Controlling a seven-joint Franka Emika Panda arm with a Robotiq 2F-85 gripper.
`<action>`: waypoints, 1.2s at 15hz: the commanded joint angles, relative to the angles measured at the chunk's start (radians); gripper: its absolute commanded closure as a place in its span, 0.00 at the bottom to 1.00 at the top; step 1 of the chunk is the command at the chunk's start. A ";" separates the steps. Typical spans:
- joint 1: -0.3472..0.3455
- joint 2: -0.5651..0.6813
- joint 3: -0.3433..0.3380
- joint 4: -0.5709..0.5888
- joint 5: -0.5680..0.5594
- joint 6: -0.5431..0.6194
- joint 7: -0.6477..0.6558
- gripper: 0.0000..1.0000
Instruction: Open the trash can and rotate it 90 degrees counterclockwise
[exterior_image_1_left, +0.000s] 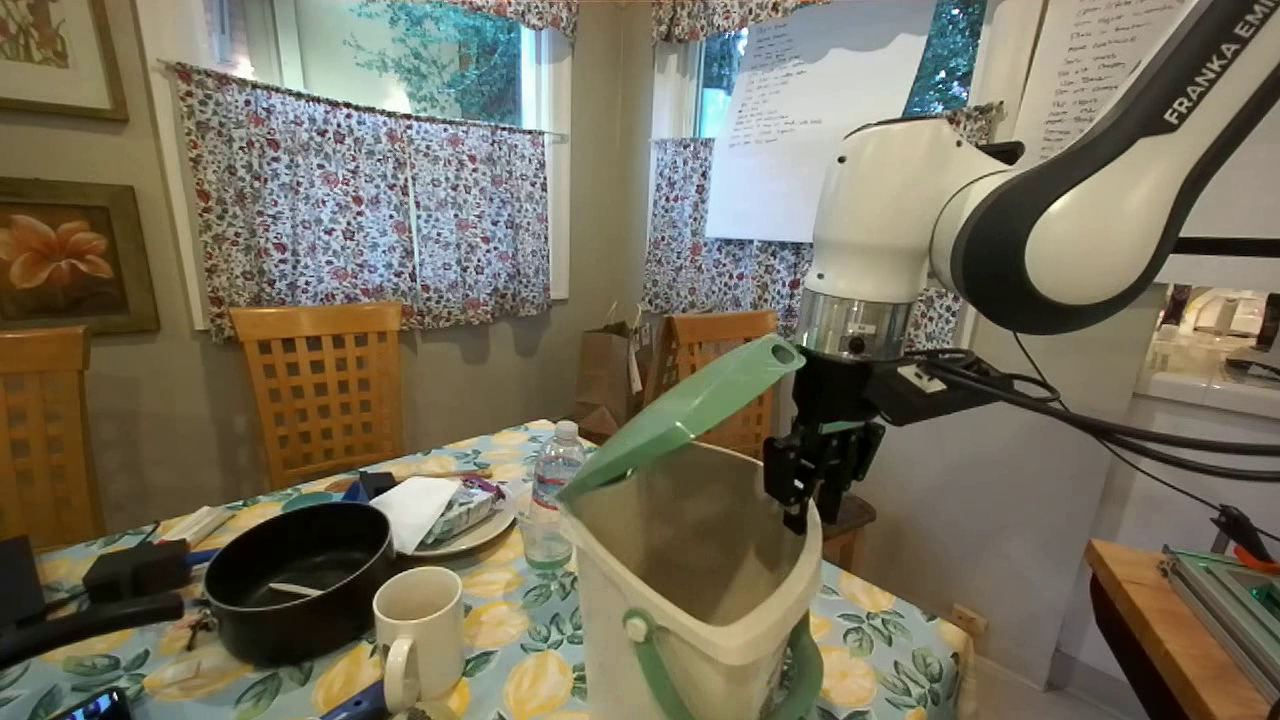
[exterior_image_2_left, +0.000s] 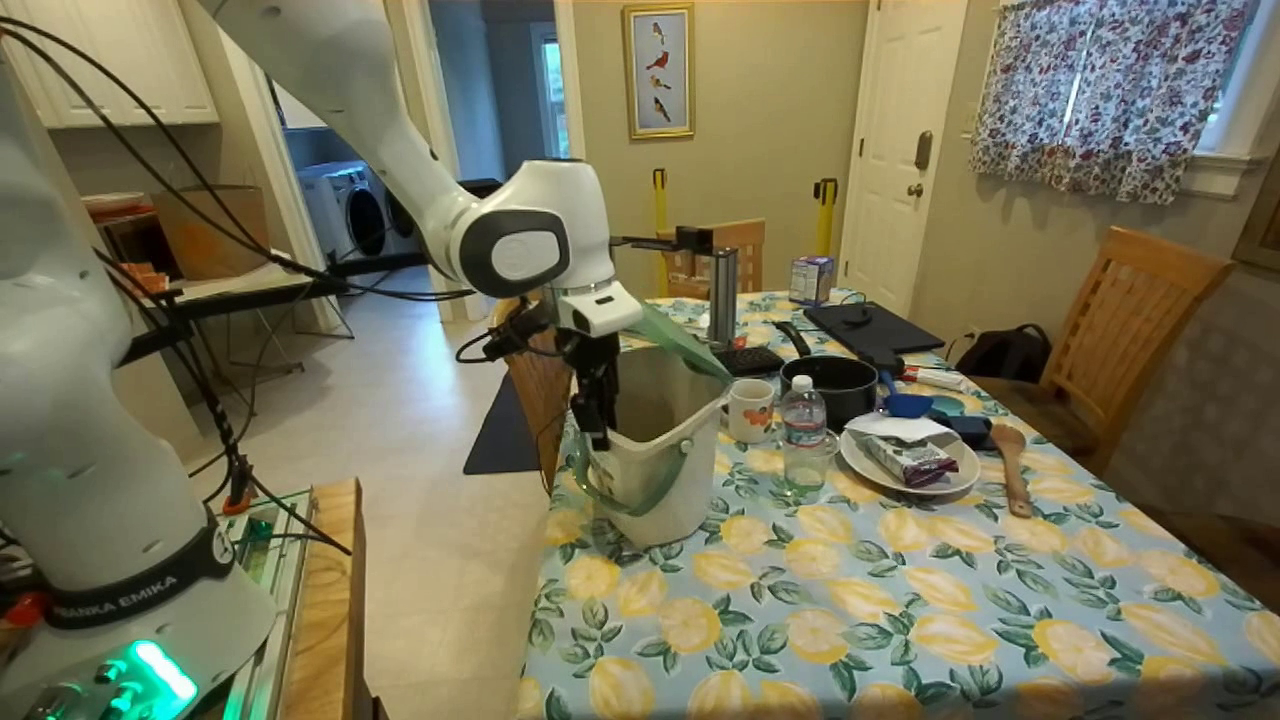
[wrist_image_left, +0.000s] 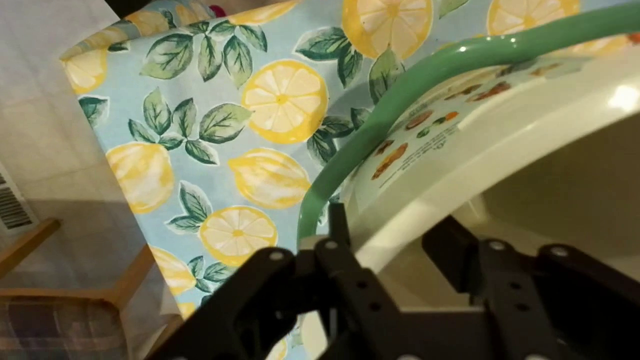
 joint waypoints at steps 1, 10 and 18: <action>-0.011 0.004 -0.006 -0.008 -0.099 0.042 0.023 0.86; -0.027 0.010 -0.061 0.023 -0.292 0.069 0.160 0.96; -0.074 0.040 -0.093 0.071 -0.333 0.075 0.074 0.96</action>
